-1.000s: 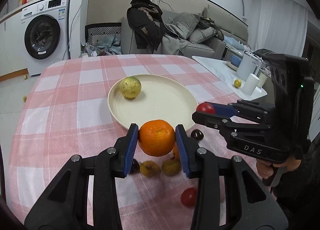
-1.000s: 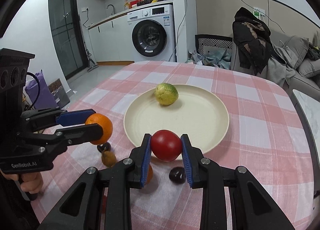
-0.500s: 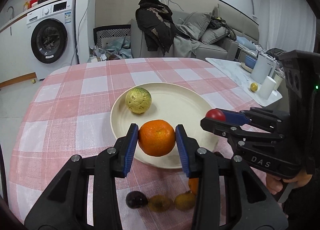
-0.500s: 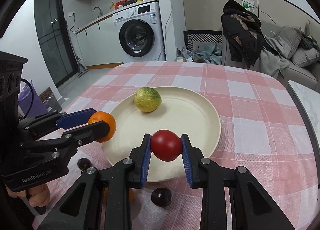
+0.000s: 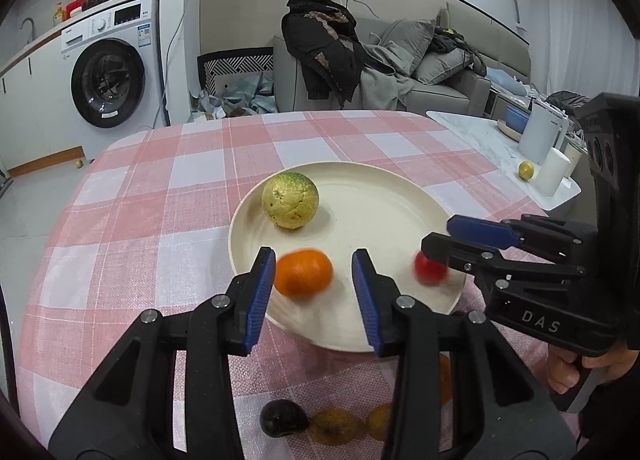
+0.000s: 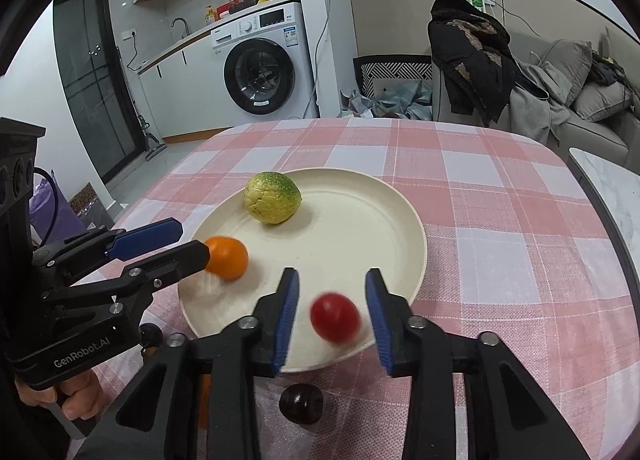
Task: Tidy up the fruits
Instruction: 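Lower the mandarin onto the plate with the left tool while the right tool places the tomato, then withdraw both open tools from the plate toward the remaining fruits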
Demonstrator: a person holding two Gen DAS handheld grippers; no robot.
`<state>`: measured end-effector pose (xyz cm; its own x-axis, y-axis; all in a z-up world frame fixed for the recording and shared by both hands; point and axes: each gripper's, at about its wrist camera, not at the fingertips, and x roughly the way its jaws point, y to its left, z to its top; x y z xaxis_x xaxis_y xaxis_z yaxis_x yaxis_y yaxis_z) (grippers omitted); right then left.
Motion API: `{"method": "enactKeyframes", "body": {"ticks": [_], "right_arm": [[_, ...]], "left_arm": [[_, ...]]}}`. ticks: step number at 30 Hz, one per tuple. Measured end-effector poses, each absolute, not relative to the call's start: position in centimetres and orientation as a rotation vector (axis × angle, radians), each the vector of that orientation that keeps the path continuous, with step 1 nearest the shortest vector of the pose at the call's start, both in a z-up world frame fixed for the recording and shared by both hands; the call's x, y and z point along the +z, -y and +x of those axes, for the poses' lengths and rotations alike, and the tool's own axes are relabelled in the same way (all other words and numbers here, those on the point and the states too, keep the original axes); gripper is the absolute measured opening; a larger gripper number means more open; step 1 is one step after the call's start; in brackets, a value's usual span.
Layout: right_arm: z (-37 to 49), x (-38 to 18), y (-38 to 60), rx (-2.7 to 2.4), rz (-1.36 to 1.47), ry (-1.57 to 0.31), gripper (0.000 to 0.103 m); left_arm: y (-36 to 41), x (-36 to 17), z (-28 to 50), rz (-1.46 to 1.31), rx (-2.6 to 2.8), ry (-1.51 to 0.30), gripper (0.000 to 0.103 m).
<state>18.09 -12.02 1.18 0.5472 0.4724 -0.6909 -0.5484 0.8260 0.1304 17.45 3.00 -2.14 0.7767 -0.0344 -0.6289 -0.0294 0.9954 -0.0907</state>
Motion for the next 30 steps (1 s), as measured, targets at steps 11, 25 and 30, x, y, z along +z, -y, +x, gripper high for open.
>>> {"method": "enactKeyframes", "body": {"ticks": [11,25,30], "right_arm": [[16.2,2.8,14.4,0.589,-0.088,-0.710,0.095],[13.1,2.6,14.1,0.637,-0.194,-0.712,0.103],[11.9,2.8,13.6,0.668,-0.220,-0.706,0.103]], "left_arm": [[-3.7,-0.4,13.4,-0.056,0.052,-0.605,0.091],[-3.8,0.2,8.4,-0.048,0.056,-0.572,0.102],[-3.6,0.2,7.4,-0.048,0.052,-0.573,0.102]]}}
